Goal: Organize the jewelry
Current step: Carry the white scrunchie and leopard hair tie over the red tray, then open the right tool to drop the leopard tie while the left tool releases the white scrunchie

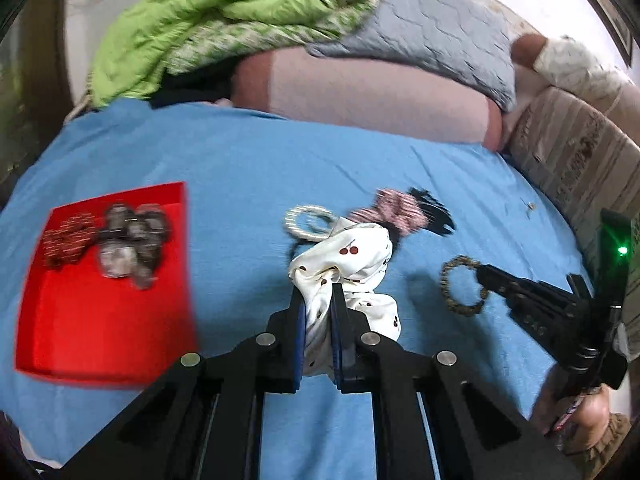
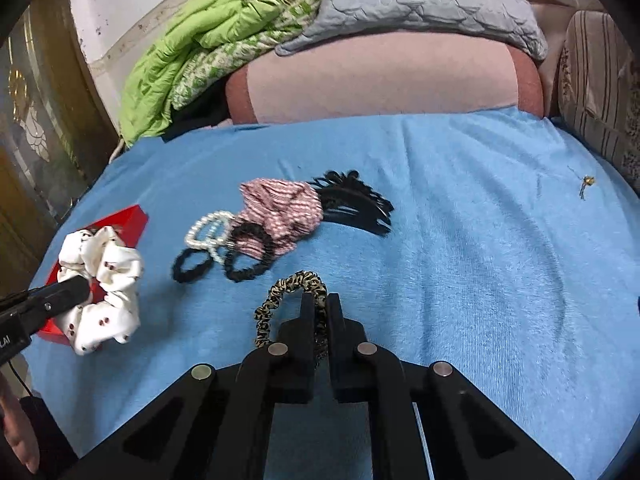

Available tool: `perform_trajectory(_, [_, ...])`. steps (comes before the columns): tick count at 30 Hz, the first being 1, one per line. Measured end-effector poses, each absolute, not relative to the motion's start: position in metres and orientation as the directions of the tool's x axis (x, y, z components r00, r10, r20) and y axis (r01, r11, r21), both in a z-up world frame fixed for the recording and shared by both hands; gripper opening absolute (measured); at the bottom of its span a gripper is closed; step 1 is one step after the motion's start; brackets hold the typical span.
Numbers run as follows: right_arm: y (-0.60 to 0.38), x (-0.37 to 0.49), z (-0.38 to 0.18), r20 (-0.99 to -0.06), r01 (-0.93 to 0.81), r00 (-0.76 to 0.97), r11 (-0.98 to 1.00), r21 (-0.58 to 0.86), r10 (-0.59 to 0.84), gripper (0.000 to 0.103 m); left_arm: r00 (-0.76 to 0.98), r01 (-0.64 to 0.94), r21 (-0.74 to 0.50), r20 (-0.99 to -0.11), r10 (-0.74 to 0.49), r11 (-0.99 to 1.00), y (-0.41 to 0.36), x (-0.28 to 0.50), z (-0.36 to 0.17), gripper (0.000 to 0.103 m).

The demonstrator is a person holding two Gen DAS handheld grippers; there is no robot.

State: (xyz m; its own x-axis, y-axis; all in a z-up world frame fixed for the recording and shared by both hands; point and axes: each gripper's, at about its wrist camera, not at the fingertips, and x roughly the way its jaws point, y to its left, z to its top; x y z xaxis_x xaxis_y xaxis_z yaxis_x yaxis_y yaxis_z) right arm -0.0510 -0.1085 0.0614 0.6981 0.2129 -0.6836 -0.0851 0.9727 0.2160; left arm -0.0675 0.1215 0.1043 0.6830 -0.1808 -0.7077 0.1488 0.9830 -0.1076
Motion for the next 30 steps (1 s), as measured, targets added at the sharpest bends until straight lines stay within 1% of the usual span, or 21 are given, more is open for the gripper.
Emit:
perform_trajectory(3, [-0.092, -0.060, 0.078, -0.670, -0.112, 0.710, 0.974, 0.196, 0.217, 0.006, 0.714, 0.083, -0.083, -0.690, -0.118, 0.993, 0.152, -0.080, 0.109, 0.010])
perform_trajectory(5, [-0.077, -0.065, 0.089, -0.661, -0.143, 0.715, 0.973, 0.180, 0.227, 0.006, 0.734, 0.015, -0.044, -0.677, -0.041, 0.999, 0.176, -0.087, 0.110, 0.010])
perform_trajectory(6, [-0.068, -0.067, 0.095, -0.658, -0.160, 0.717, 0.972, 0.169, 0.232, 0.006, 0.736, -0.005, -0.039, -0.677, -0.023, 0.999, 0.185, -0.089, 0.110, 0.010])
perform_trajectory(12, [0.002, -0.076, 0.122, -0.643, -0.289, 0.708, 0.950, 0.117, 0.294, 0.006, 0.716, -0.154, -0.079, -0.695, 0.056, 0.985, 0.261, -0.099, 0.104, 0.010])
perform_trajectory(19, [0.087, -0.077, 0.128, -0.658, -0.424, 0.654, 0.901, 0.091, 0.374, 0.006, 0.691, -0.289, -0.089, -0.709, 0.143, 0.953, 0.330, -0.099, 0.092, 0.010])
perform_trajectory(24, [0.144, -0.067, 0.123, -0.683, -0.489, 0.598, 0.866, 0.104, 0.420, 0.007, 0.663, -0.344, -0.095, -0.729, 0.170, 0.934, 0.357, -0.095, 0.080, 0.010])
perform_trajectory(30, [0.187, -0.049, 0.098, -0.727, -0.508, 0.554, 0.856, 0.092, 0.406, 0.007, 0.647, -0.336, -0.089, -0.745, 0.161, 0.938, 0.366, -0.089, 0.066, 0.011])
